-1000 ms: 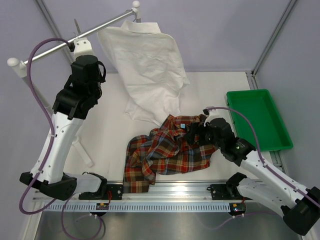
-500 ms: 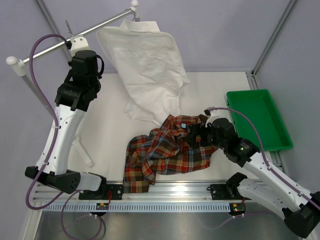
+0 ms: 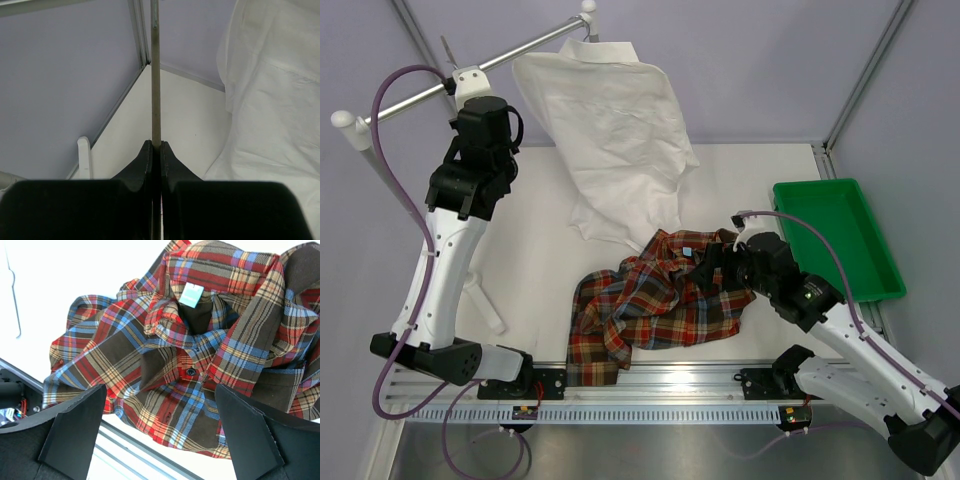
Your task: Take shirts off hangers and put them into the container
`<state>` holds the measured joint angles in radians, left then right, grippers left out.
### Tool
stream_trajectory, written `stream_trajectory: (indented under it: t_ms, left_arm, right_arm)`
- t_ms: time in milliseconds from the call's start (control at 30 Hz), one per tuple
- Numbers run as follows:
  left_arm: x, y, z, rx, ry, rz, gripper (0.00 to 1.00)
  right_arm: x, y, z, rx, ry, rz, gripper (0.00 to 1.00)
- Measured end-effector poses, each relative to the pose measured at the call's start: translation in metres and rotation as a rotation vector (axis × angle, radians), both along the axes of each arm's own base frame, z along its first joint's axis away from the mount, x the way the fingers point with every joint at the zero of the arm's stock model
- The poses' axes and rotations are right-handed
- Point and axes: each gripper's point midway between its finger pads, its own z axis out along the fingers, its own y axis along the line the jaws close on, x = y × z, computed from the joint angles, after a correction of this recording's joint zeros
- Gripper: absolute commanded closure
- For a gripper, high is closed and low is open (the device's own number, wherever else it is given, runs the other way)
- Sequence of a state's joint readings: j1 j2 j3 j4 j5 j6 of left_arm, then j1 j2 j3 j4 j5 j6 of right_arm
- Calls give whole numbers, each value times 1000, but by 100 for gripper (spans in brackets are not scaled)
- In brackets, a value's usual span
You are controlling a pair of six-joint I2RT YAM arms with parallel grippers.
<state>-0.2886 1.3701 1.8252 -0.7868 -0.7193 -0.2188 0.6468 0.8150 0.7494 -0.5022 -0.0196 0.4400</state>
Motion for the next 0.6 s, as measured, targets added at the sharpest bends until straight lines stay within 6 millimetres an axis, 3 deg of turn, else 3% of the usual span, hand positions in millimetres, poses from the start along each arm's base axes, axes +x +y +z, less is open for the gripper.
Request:
stream_trajectory:
  t_ms: [200,333,467,600]
  left_arm:
    - [0,0,-1,-3,0,2,100]
    - [1,-1,-11,-15,14,5,90]
    - [2,-3,-23,-25,38,4,86]
    - [-3,-3,-26,-37,41,-1,66]
  right_arm:
    - [2,2,10,15,-6,-5,1]
    - [1,2,9,15,-1,-7,1]
    - [1,2,9,13,2,-7,1]
    - [2,2,8,12,4,-7,1]
